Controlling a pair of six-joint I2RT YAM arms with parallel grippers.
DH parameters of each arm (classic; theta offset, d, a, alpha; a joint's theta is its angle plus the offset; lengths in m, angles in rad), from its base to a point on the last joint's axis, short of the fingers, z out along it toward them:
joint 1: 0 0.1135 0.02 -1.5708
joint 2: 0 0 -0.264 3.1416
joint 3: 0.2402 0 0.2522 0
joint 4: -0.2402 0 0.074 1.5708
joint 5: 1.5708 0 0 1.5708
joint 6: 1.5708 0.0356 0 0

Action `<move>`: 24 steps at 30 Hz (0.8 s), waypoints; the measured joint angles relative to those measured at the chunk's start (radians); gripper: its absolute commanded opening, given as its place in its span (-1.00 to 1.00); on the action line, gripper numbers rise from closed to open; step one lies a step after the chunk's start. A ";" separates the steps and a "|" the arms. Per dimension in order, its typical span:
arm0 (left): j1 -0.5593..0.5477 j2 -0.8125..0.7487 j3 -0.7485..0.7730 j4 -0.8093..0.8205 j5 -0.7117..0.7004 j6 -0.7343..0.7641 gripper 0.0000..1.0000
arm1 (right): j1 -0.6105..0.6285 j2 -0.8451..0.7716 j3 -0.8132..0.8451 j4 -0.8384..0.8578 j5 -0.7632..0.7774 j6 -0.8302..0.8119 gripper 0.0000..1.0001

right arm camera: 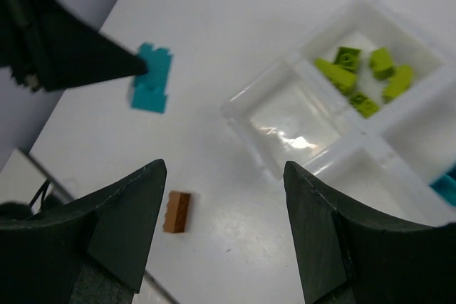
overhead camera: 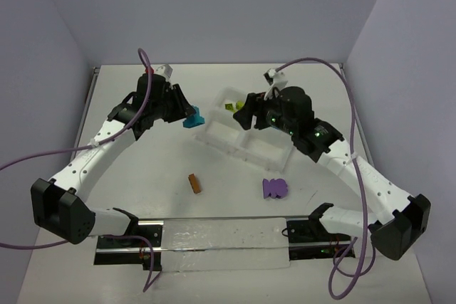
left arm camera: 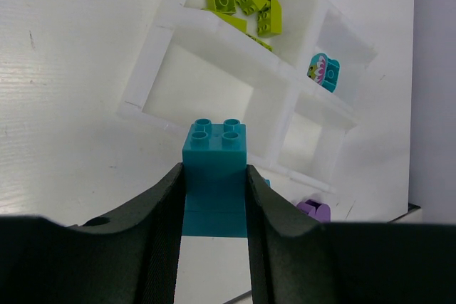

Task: Sort the legos into containers by color

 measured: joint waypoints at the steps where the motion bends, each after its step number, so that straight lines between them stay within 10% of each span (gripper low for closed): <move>1: 0.000 0.002 0.001 0.000 0.000 -0.006 -1.00 | 0.029 -0.006 -0.021 0.028 -0.016 -0.001 0.46; 24: 0.000 -0.048 0.008 -0.006 -0.097 -0.222 -1.00 | 0.172 0.377 0.173 0.137 -0.154 0.209 0.51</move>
